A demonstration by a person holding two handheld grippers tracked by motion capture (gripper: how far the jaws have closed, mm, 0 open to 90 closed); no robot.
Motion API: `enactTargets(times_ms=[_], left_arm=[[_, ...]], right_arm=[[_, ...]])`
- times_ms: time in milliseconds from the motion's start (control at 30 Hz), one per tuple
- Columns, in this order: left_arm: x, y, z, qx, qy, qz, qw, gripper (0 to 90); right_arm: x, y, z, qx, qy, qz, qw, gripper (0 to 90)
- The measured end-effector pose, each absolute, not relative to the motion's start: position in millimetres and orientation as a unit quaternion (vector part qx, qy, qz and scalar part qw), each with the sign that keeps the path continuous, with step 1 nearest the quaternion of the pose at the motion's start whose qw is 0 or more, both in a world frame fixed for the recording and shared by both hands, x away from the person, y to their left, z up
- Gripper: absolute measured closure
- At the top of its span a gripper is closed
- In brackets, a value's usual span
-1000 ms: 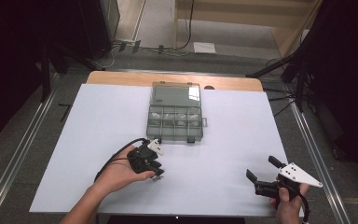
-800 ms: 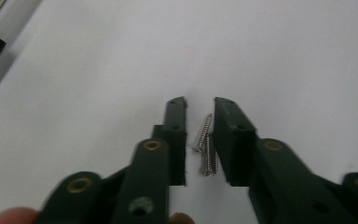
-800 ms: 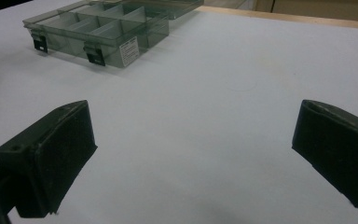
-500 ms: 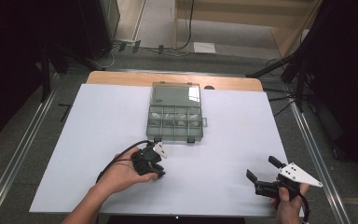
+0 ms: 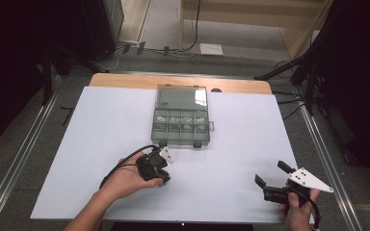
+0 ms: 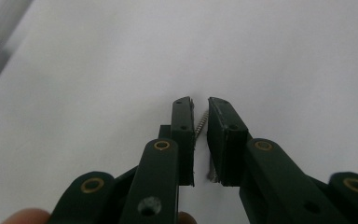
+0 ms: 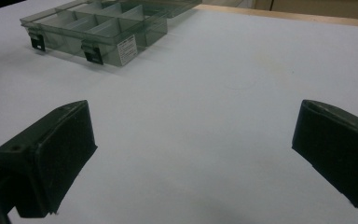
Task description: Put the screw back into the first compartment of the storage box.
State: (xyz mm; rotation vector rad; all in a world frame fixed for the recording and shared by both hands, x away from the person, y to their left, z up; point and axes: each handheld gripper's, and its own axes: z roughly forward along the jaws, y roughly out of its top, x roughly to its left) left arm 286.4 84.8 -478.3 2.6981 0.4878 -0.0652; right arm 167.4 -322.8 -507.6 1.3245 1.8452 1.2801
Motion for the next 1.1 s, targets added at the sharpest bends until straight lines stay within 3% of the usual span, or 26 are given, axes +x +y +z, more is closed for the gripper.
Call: enactTargets(times_ms=[267,1100], left_arm=[[285.0,81.0,-478.6,0.966,0.182,-0.013,0.185,87.6],[307.9,90.0,-460.8,0.952,0.225,-0.037,0.204,88.1]], right_arm=[[167.6,-322.9,-507.9,0.491,0.682,0.473,0.264,0.0],[167.3,-321.2,-508.2,0.484,0.687,0.472,0.266,0.0]])
